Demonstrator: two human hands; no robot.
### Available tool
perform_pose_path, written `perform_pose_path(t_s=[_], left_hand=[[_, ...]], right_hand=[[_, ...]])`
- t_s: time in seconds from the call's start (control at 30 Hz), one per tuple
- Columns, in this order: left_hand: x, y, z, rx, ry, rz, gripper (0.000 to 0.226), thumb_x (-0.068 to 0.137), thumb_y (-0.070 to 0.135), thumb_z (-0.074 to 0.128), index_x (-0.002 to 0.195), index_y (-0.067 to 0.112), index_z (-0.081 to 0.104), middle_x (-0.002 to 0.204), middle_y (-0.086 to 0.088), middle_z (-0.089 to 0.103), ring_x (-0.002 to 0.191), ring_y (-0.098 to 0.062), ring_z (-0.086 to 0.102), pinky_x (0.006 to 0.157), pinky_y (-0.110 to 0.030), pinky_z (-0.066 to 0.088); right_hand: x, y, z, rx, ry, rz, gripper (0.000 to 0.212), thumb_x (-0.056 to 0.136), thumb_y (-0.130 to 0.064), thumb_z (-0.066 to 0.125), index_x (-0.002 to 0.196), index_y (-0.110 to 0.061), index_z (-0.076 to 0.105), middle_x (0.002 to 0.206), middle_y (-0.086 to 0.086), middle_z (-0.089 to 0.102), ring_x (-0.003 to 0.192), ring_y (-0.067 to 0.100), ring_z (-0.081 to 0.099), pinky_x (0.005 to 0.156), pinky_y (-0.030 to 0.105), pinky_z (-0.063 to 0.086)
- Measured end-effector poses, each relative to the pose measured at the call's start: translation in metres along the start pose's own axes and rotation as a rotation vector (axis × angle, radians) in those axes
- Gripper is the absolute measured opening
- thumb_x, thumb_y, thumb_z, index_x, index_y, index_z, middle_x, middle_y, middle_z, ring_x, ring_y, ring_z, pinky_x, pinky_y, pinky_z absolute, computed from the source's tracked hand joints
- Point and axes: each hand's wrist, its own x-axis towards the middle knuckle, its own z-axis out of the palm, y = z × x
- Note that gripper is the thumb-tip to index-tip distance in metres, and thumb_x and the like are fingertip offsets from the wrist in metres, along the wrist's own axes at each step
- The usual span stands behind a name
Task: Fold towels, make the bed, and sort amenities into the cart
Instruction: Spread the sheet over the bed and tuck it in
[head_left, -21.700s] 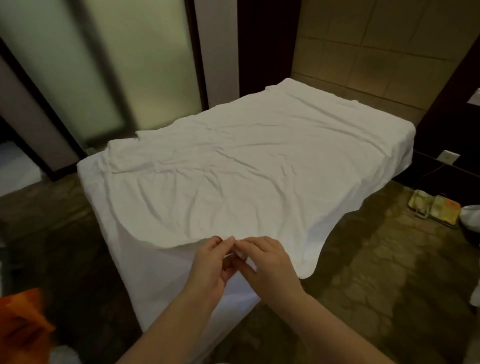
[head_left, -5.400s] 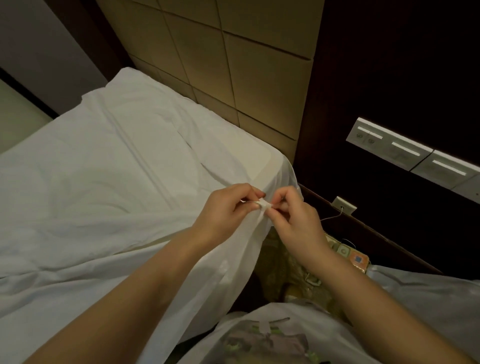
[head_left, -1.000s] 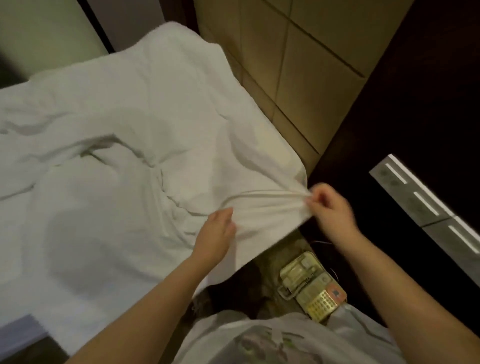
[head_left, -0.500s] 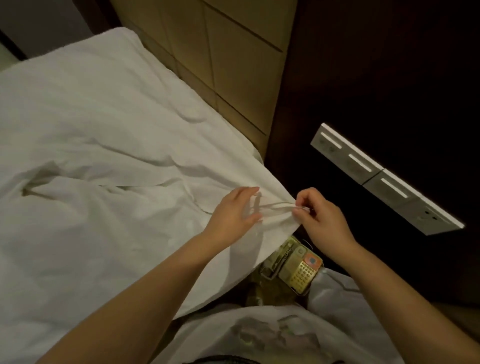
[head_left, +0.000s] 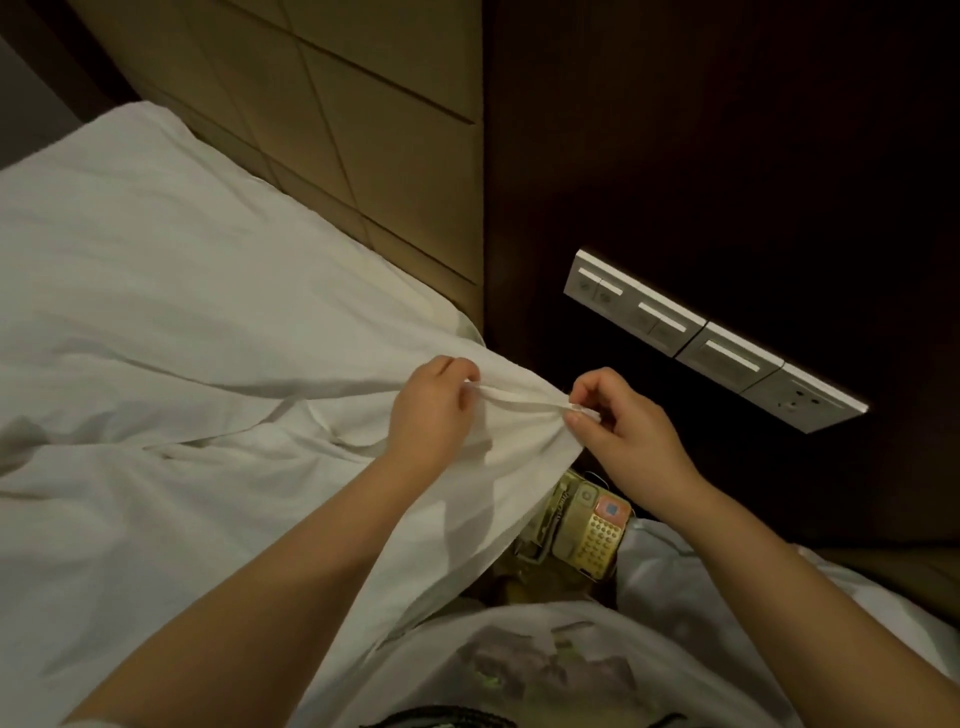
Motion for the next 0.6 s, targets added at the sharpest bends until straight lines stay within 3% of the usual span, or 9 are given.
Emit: perform_pose_path(t_s=[0.1,0.17,0.27,0.43,0.6], left_hand=[[0.009,0.006,-0.001,-0.063,-0.158,0.262,0.023,0.091,0.022,0.056,0.111,0.013,0.063,0.11,-0.003,0.06,0.099,-0.016,0.053,0.082,-0.023,0.04],[0.01,0.013,-0.001,-0.107,-0.2,0.395,0.024,0.089,0.026,0.059,0.109,0.014,0.062,0.103,0.0,0.06,0.091,-0.012,0.053,0.075,-0.024,0.042],[0.018,0.011,-0.001,-0.155,-0.153,0.391,0.015,0.086,0.018,0.06,0.1,0.012,0.061,0.09,-0.001,0.061,0.076,-0.014,0.053,0.062,-0.023,0.036],[0.05,-0.018,-0.005,-0.079,-0.256,0.369,0.02,0.087,0.007,0.053,0.099,0.009,0.068,0.093,-0.007,0.062,0.082,-0.023,0.056,0.067,-0.023,0.035],[0.077,-0.032,-0.018,-0.047,-0.554,0.449,0.025,0.093,0.013,0.052,0.113,0.013,0.067,0.107,-0.004,0.058,0.088,-0.012,0.048,0.07,-0.014,0.031]], right_hand=[[0.008,-0.008,0.008,0.004,0.012,0.016,0.022,0.092,-0.018,0.057,0.087,-0.036,0.046,0.081,-0.008,0.056,0.065,0.002,0.051,0.062,0.03,0.046],[0.011,-0.014,0.015,-0.001,0.026,0.024,0.022,0.092,-0.019,0.057,0.087,-0.036,0.044,0.077,-0.008,0.054,0.061,0.0,0.049,0.058,0.024,0.042],[0.015,-0.021,0.023,-0.015,0.088,0.052,0.021,0.092,-0.019,0.057,0.086,-0.035,0.045,0.072,-0.008,0.053,0.059,0.001,0.048,0.054,0.021,0.038],[0.018,-0.035,0.029,-0.221,0.077,0.076,0.014,0.095,-0.022,0.054,0.092,-0.031,0.043,0.078,-0.01,0.053,0.065,0.006,0.05,0.059,0.025,0.042],[0.019,-0.044,0.04,-0.366,0.13,0.061,0.013,0.096,-0.023,0.053,0.095,-0.03,0.041,0.075,-0.018,0.043,0.067,-0.003,0.043,0.057,0.015,0.03]])
